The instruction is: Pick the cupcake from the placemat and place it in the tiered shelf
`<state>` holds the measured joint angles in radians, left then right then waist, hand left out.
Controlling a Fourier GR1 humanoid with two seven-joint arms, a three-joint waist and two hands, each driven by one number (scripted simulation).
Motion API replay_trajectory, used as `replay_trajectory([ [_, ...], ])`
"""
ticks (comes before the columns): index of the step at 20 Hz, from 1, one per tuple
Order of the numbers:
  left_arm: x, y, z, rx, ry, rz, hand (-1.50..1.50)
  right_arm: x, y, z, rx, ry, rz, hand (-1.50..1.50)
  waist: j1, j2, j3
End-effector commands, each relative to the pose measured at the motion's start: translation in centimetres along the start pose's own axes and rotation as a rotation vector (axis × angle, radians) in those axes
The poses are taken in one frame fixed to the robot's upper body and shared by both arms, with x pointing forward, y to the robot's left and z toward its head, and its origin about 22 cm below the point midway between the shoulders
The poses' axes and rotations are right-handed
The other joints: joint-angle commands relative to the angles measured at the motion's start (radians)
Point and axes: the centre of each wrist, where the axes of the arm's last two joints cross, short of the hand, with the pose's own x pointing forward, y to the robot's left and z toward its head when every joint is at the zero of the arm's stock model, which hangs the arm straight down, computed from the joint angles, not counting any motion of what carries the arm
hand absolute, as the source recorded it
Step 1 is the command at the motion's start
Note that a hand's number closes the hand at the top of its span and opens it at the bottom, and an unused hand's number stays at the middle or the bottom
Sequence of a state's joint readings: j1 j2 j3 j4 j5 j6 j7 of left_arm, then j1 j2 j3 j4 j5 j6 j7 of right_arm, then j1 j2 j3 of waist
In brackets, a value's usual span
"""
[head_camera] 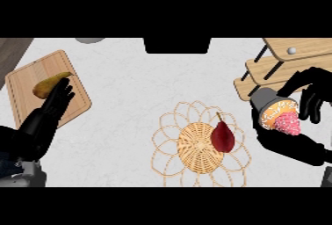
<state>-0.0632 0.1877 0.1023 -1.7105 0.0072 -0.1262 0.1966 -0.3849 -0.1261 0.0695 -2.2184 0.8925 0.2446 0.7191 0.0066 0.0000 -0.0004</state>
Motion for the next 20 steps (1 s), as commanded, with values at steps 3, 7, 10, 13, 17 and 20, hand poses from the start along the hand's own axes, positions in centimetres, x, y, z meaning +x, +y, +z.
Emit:
replay_trajectory([
  [3,0.4,-0.7,-0.9,0.000,-0.007,0.018,0.00,0.2,0.6,-4.8,-0.002,0.005,-0.232,1.50,0.005,0.004,0.001],
  [7,0.8,-1.0,-0.6,-0.026,-0.022,0.015,0.00,0.0,-0.2,-4.5,-0.009,0.066,-0.708,1.50,0.030,0.008,0.005],
  [10,0.0,-0.9,0.3,0.013,-0.004,0.007,0.00,-1.2,-0.9,-5.6,0.001,0.040,-0.778,1.50,0.006,0.001,0.002],
  [13,0.8,-0.4,-0.5,0.004,-0.013,-0.008,0.00,-2.1,-2.8,-7.2,-0.054,-0.035,-0.033,1.50,-0.027,0.012,-0.021],
  [17,0.5,-1.0,-0.5,-0.009,-0.016,0.004,0.00,-2.5,-3.6,-8.9,-0.109,-0.094,0.310,1.50,0.010,0.013,-0.005],
  [20,1.7,-1.0,-1.2,-0.006,-0.017,0.004,0.00,-3.4,-2.1,-10.8,-0.118,-0.142,0.410,1.50,0.019,0.011,0.000],
])
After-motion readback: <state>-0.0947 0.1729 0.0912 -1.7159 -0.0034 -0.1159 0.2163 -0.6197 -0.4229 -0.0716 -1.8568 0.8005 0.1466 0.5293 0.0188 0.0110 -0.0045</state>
